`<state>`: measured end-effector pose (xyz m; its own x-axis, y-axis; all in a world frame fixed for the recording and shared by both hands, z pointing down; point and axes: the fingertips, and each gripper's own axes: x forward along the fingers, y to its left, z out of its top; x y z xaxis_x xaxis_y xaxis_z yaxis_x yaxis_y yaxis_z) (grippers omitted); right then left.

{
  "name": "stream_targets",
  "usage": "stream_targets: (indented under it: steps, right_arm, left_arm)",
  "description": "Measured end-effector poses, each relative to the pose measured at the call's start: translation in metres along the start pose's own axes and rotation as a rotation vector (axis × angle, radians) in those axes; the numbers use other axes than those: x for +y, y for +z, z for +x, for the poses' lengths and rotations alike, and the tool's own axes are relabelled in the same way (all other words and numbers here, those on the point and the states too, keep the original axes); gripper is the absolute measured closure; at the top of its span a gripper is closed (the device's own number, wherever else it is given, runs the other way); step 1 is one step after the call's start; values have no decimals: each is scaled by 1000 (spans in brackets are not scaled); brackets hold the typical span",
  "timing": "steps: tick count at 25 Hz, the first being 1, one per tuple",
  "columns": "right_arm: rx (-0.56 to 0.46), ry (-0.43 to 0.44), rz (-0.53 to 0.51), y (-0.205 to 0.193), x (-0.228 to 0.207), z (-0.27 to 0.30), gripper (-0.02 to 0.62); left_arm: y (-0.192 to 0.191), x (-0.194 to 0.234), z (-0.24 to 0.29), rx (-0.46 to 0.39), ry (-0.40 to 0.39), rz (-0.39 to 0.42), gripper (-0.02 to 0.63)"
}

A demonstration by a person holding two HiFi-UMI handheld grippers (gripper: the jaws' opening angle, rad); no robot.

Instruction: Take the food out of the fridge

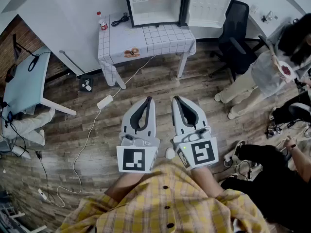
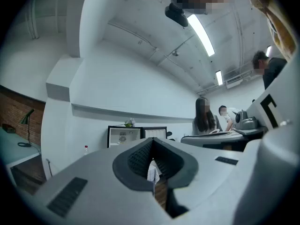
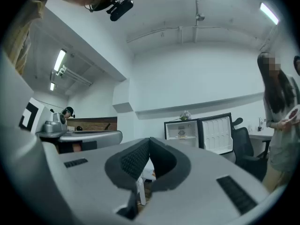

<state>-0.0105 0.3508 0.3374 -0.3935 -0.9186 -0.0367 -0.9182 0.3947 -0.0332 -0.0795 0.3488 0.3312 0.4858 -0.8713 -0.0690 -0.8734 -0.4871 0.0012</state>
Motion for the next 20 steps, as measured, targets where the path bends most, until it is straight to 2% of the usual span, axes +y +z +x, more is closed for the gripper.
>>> stream_targets:
  steps: [15,20]
  right_arm:
    - [3,22,30,-6,-14,-6,586]
    - [20,30,30,-7,-38,-2,586]
  left_arm:
    - [-10,-13,3,26,21,-23,600]
    - [-12,-23,20,36,35,-18,600]
